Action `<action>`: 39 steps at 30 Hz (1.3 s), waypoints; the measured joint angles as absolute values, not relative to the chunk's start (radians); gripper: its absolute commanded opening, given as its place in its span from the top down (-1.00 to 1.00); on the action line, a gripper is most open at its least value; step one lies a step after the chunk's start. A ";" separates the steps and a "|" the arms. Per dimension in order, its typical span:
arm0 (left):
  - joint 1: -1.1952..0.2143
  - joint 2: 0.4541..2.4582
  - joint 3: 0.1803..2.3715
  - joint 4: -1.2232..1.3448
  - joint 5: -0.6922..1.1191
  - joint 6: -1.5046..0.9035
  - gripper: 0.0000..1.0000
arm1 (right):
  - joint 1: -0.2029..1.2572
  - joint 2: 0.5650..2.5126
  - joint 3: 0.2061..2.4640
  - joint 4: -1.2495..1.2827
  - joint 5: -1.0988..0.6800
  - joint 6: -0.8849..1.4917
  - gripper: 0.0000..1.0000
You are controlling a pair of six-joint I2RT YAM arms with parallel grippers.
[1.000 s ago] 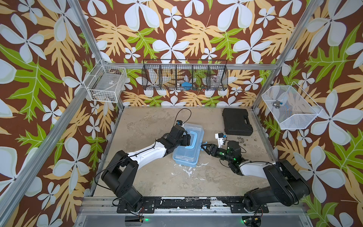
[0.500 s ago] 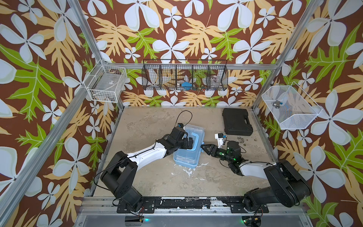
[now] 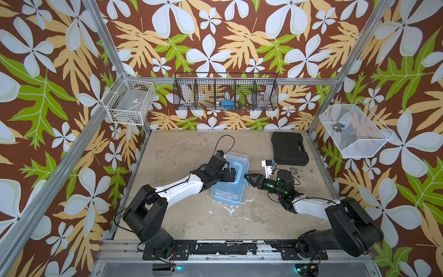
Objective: Close toolboxes
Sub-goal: Fasten the toolbox latch on the toolbox.
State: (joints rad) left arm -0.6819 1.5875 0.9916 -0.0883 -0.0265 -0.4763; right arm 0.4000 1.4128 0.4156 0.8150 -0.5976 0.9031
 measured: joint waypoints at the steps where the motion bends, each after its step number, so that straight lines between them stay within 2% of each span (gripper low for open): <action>1: -0.682 1.588 0.992 -0.088 -0.027 -0.477 -1.00 | 0.400 1.418 0.420 0.816 -0.598 0.900 -0.32; 31: -0.685 1.590 0.981 -0.062 -0.038 -0.496 -1.00 | 0.419 1.491 0.386 0.885 -0.583 0.909 -0.32; 39: -0.691 1.596 0.975 -0.039 -0.054 -0.511 -0.94 | 0.425 1.519 0.385 0.932 -0.567 0.913 -0.31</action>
State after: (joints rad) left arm -0.6910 1.5959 0.9749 -0.0387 -0.0544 -0.5110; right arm 0.4248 1.5192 0.3855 0.9321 -0.5667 0.9134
